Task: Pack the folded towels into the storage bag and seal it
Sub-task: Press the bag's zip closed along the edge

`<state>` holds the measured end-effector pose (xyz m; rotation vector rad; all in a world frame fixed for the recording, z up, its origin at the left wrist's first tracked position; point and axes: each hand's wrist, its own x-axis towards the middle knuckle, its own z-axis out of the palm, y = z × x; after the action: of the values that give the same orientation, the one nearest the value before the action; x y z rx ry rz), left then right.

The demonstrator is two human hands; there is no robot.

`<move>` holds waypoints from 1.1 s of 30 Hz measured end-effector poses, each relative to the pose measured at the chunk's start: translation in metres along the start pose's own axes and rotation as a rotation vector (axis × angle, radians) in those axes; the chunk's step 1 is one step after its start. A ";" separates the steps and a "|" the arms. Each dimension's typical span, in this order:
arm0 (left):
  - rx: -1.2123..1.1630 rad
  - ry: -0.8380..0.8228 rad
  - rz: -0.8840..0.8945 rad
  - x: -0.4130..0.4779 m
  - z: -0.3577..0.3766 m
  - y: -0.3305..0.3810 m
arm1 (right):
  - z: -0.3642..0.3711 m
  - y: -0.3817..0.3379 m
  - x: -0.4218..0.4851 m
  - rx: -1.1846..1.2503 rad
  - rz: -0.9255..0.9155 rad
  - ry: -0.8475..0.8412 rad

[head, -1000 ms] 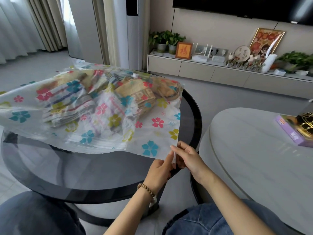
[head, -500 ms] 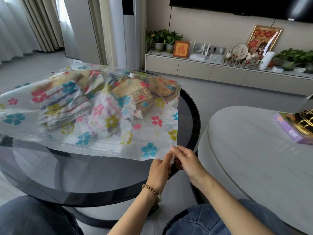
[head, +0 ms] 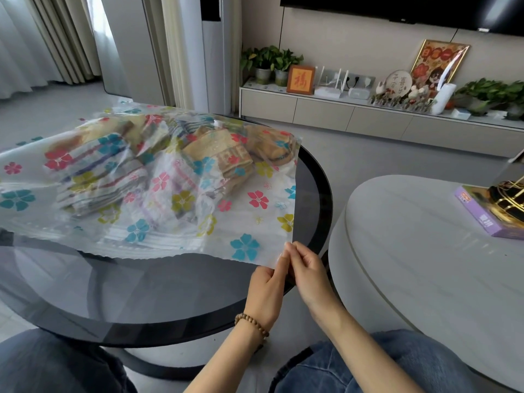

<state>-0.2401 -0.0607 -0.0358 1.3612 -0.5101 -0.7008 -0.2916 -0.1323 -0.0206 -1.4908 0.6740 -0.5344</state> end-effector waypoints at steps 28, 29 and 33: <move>-0.248 0.264 -0.065 0.006 -0.009 0.014 | -0.002 -0.009 -0.010 0.181 0.123 -0.029; -0.246 0.304 -0.088 0.009 -0.015 0.014 | -0.005 -0.007 -0.008 0.157 0.131 -0.016; -0.240 0.363 -0.148 0.019 -0.033 0.015 | -0.010 -0.002 -0.001 0.166 0.163 0.076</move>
<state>-0.2018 -0.0503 -0.0273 1.2694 -0.0345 -0.5943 -0.2992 -0.1390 -0.0185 -1.2533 0.7840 -0.5113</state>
